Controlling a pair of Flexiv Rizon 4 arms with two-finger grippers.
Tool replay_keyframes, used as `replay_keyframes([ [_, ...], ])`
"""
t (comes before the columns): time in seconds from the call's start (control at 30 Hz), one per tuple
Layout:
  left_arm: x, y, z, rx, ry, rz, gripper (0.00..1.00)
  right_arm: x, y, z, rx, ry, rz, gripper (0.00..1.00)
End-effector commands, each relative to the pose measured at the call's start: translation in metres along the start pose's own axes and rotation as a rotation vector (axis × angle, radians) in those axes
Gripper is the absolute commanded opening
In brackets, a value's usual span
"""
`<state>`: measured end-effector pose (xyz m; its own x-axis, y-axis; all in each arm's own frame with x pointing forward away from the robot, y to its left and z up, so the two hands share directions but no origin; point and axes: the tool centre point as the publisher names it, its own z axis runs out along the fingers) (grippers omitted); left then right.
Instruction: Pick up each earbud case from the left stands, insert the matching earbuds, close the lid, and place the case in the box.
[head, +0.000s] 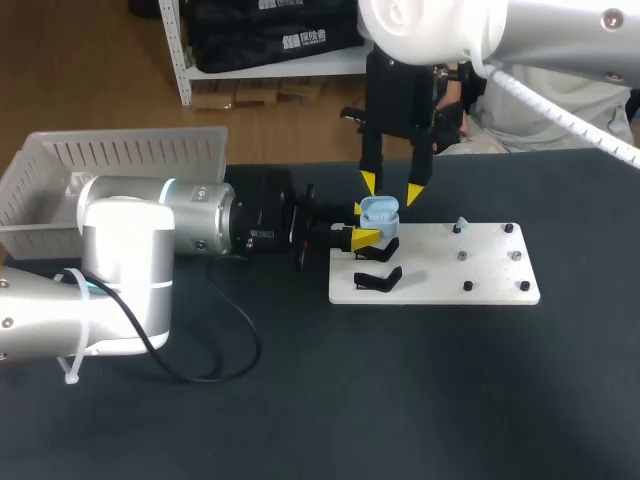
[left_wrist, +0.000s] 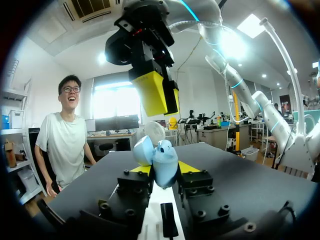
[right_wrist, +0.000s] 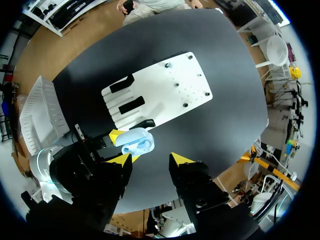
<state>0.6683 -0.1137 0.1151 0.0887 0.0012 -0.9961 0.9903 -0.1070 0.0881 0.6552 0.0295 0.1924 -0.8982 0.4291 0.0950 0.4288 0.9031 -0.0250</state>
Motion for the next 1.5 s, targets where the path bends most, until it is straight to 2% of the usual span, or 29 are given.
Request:
replay_keyframes([
  [0.03,0.001,0.000,0.000,-0.002,-0.004,0.004,0.00,0.001,-0.035,0.000,-0.122,-0.072,-0.057,0.49],
  [0.13,0.001,0.000,0.000,-0.002,-0.004,0.004,0.00,-0.012,-0.048,0.002,-0.121,-0.110,-0.136,0.48],
  [0.2,0.001,0.000,0.000,-0.002,-0.004,0.004,0.00,-0.021,-0.054,0.006,-0.107,-0.101,-0.187,0.50],
  [0.23,0.001,0.000,0.000,-0.002,-0.004,0.004,0.00,-0.026,-0.056,0.007,-0.105,-0.104,-0.201,0.54],
  [0.37,0.001,0.000,0.000,-0.002,-0.004,0.004,0.00,-0.051,-0.066,0.013,-0.113,-0.123,-0.261,0.49],
  [0.53,0.001,0.000,0.000,-0.002,-0.004,0.004,0.00,-0.079,-0.077,0.022,-0.126,-0.137,-0.343,0.48],
  [0.63,0.001,0.000,0.000,-0.002,-0.004,0.004,0.00,-0.092,-0.080,0.032,-0.096,-0.149,-0.397,0.47],
  [0.83,0.001,0.000,0.000,-0.002,-0.004,0.004,0.00,-0.108,-0.077,0.049,-0.067,-0.142,-0.438,0.49],
  [1.03,0.001,0.000,0.000,-0.002,-0.004,0.004,0.00,-0.122,-0.076,0.079,-0.049,-0.122,-0.471,0.49],
  [1.3,0.001,0.000,0.000,-0.002,-0.004,0.004,0.00,-0.142,-0.075,0.103,-0.115,-0.099,-0.400,0.50],
  [1.47,0.001,0.000,0.000,-0.002,-0.004,0.004,0.00,-0.147,-0.068,0.117,-0.119,-0.083,-0.398,0.64],
  [1.5,0.001,0.000,0.000,-0.002,-0.004,0.004,0.00,-0.148,-0.066,0.118,-0.119,-0.084,-0.404,0.64],
])
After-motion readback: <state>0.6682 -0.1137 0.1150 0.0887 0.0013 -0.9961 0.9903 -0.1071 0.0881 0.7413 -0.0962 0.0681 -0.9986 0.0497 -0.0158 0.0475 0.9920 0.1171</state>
